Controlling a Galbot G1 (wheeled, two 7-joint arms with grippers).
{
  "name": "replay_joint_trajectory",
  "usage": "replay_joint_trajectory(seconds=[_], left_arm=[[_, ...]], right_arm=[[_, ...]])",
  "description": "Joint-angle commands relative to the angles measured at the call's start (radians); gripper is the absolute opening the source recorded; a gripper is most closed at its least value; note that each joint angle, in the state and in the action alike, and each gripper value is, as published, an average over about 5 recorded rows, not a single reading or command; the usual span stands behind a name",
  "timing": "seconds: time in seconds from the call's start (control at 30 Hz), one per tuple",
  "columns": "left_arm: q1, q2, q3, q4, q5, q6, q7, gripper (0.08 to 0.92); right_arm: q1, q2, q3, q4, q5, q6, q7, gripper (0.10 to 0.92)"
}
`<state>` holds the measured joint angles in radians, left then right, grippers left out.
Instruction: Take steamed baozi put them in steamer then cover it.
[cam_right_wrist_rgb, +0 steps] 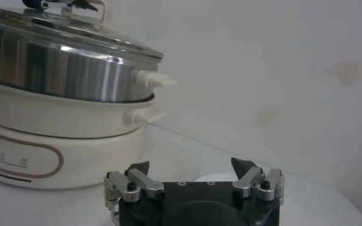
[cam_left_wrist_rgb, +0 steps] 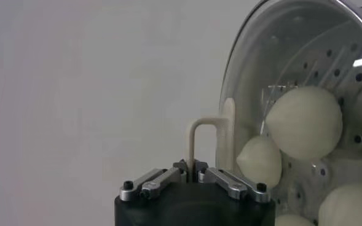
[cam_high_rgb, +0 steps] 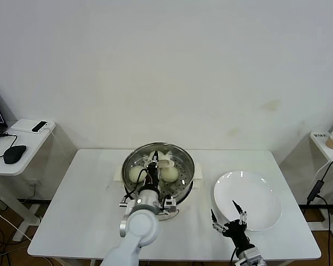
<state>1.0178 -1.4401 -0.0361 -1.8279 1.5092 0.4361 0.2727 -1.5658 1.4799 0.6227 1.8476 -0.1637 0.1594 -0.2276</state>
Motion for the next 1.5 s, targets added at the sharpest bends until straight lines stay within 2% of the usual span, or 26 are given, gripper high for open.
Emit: replay_joint_trajectory(seconds=[0.03,0.4,0.5,1.17,1.37,1.5], left_arm=[[-0.01,0.003,-0.005,0.011,0.014,-0.005,0.0,0.134],[-0.005,-0.005,-0.012,-0.006,0.001,-0.012,-0.004,0.147],[-0.002,0.002,-0.008,-0.031,-0.011,-0.009,-0.003,0.208],[0.169,0.088,-0.019,-0.264,-0.056,-0.037,-0.014,0.78],[0.229,0.116,-0.049,-0.356,-0.087,-0.049,-0.036,0.822],[0.335,0.114,-0.127,-0.426,-0.174,-0.082,-0.114,0.823]], right_arm=[[-0.002,0.002,-0.001,0.003,-0.001,0.0,-0.001,0.823],[-0.005,0.002,-0.004,0.005,-0.005,0.0,-0.004,0.823],[-0.004,0.002,-0.005,0.005,-0.005,-0.001,-0.004,0.823],[-0.021,0.004,-0.025,0.016,-0.026,-0.001,-0.004,0.823],[-0.024,0.004,-0.023,0.018,-0.024,-0.002,-0.004,0.823],[-0.03,-0.003,-0.017,0.022,-0.01,0.0,-0.002,0.823]])
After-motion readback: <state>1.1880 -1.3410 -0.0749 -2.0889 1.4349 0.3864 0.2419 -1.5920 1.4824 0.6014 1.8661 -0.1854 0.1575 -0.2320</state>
